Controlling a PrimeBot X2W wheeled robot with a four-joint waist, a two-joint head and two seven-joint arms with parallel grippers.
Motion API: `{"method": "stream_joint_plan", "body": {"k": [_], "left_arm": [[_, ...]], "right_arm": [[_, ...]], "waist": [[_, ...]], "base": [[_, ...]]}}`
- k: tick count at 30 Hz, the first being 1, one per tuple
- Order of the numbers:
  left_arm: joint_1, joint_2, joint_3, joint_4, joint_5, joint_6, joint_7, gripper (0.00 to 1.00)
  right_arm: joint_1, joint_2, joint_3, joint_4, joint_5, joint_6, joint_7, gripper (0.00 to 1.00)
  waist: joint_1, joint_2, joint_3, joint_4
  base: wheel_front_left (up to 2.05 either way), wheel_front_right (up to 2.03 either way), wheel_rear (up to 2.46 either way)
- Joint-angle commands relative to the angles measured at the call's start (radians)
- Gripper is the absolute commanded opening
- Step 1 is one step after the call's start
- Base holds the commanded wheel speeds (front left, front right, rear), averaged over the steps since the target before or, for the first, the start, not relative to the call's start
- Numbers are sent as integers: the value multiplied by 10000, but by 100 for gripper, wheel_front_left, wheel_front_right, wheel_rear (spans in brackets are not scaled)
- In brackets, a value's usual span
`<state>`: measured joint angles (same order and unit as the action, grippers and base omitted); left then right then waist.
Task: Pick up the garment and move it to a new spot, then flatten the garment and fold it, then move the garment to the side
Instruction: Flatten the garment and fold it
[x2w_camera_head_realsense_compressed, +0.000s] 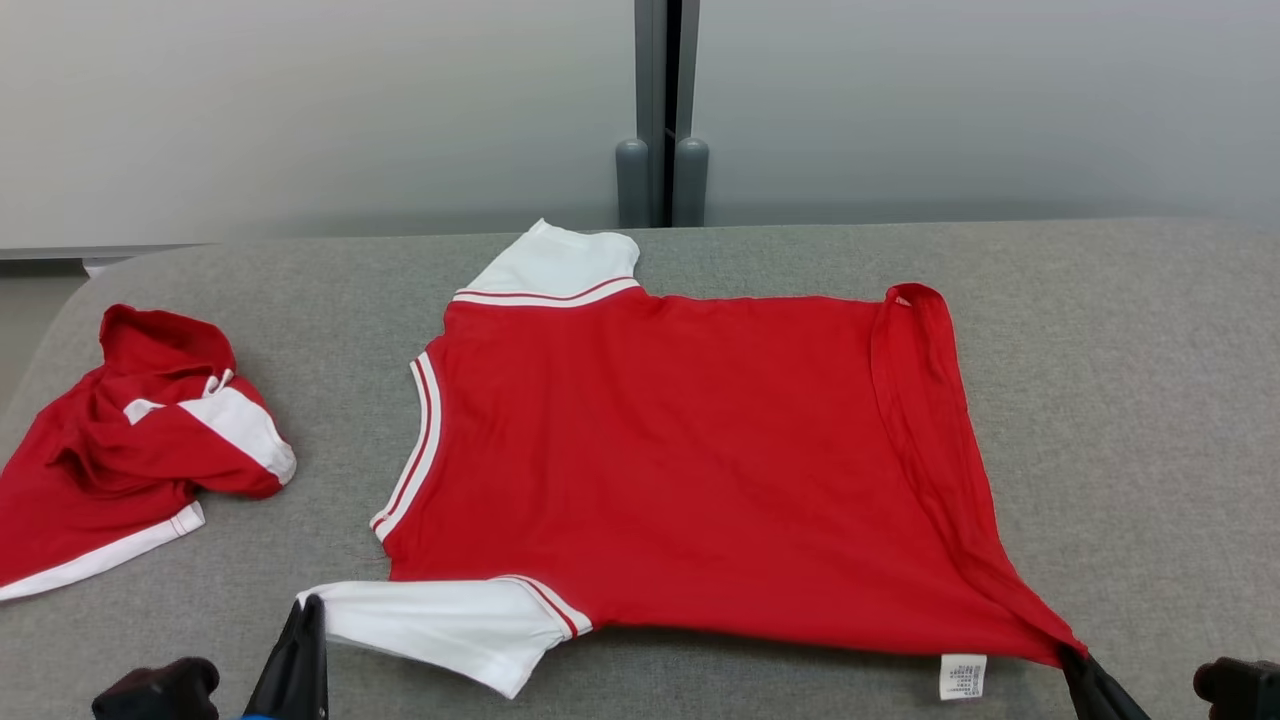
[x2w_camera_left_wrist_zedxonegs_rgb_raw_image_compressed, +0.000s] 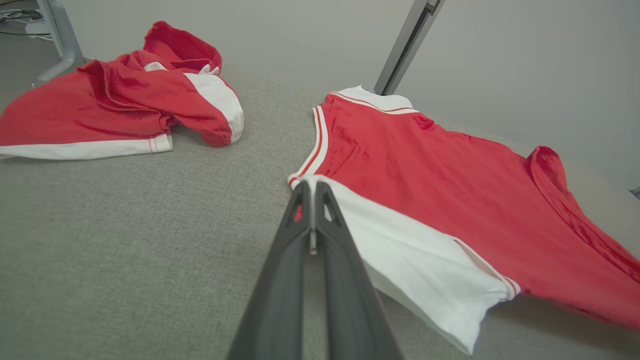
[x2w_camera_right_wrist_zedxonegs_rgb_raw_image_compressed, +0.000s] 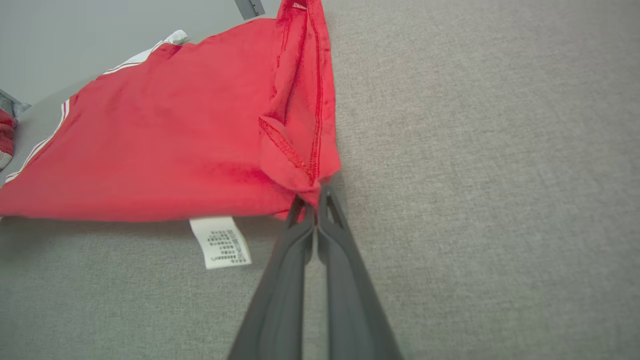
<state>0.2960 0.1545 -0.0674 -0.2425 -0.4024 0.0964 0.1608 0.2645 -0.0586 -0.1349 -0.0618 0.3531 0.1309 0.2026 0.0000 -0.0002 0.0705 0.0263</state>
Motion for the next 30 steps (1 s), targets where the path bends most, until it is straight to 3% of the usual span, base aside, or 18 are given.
{"method": "stream_joint_plan", "body": {"k": [1, 9, 16, 17, 18, 19, 20, 23, 30], "left_arm": [[-503, 70, 36, 159, -277, -95, 311, 0], [-2418, 377, 388, 1610, -1713, -891, 1249, 0], [-4234, 572, 246, 3082, -2013, -1461, 1298, 0], [-4463, 577, 166, 3289, -1985, -1558, 1223, 26], [-4670, 564, 64, 3494, -1947, -1652, 1160, 53], [-4876, 569, -60, 3692, -1884, -1753, 1043, 96], [-5084, 545, -143, 3863, -1833, -1818, 878, 100], [-5394, 591, -324, 4187, -1558, -1931, 390, 100], [-5760, 585, -630, 4812, -67, -1776, -2602, 100]], "right_arm": [[-327, 38, -100, 30, -15, -3, 357, 0], [-2085, 75, 37, 788, 96, -1, 1533, 0], [-3739, 6, 275, 1812, 139, -1, 1254, 0], [-3903, -41, 293, 1997, 135, -1, 1127, 1], [-4035, -39, 333, 2151, 157, -1, 913, 32], [-4163, -70, 354, 2329, 165, -1, 735, 47], [-4297, -123, 411, 2481, 164, -1, 540, 100], [-4584, -192, 532, 2647, 187, -1, -72, 100], [-4747, -854, 1344, 2558, -626, -1, -3156, 100]], "waist": [[0, 2, 91, -67], [0, 2, 624, -325], [0, 2, 1148, -231], [0, 2, 1213, -214], [0, 2, 1281, -196], [0, 2, 1352, -174], [0, 2, 1423, -154], [0, 2, 1542, -139], [0, 2, 1685, -121]], "base": [[0, 0, 0], [0, 0, 0], [0, 0, 0], [0, 0, 0], [0, 0, 0], [0, 0, 0], [0, 0, 0], [0, 0, 0], [0, 0, 0]]}}
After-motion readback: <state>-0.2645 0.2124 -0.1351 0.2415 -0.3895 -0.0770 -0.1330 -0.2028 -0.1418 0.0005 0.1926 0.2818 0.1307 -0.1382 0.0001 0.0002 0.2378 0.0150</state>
